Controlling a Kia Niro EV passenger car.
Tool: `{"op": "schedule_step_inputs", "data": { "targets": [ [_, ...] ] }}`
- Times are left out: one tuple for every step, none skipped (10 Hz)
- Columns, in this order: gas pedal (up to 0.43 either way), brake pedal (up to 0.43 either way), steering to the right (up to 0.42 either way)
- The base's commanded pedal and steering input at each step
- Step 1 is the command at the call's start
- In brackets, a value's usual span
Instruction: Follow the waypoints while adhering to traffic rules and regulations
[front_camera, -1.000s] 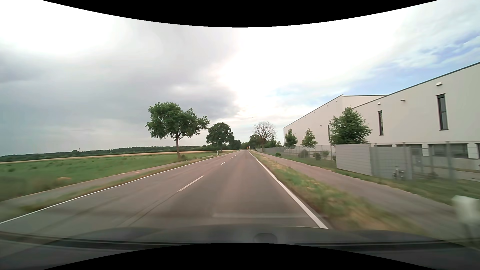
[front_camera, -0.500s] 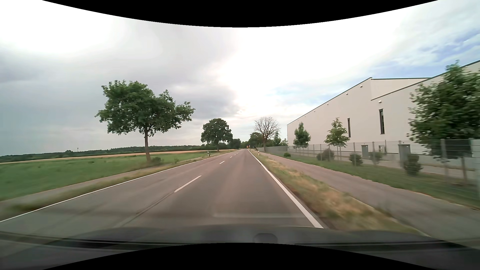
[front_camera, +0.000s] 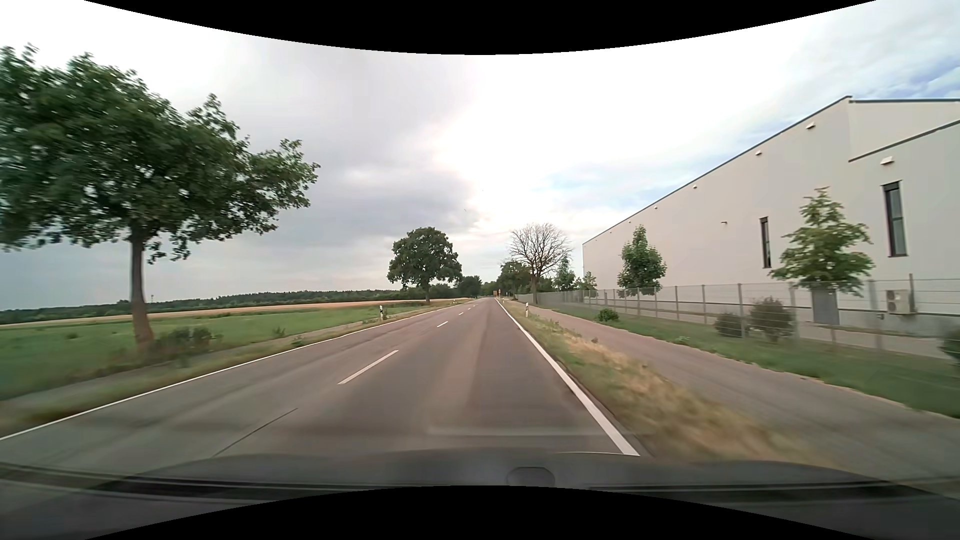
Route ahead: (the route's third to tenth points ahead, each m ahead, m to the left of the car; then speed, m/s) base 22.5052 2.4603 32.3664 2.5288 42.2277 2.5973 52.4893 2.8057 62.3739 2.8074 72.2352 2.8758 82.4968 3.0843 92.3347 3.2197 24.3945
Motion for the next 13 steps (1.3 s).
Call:
{"op": "schedule_step_inputs", "data": {
  "targets": [
    [0.0,0.0,-0.007],
    [0.0,0.0,-0.007],
    [0.0,0.0,-0.006],
    [0.0,0.0,-0.007],
    [0.0,0.0,-0.007],
    [0.0,0.0,-0.007],
    [0.0,0.0,-0.01],
    [0.0,0.0,-0.011],
    [0.0,0.0,-0.01],
    [0.0,0.0,-0.01],
    [0.0,0.0,-0.01],
    [0.0,0.0,-0.009],
    [0.0,0.0,-0.007]
  ]
}}
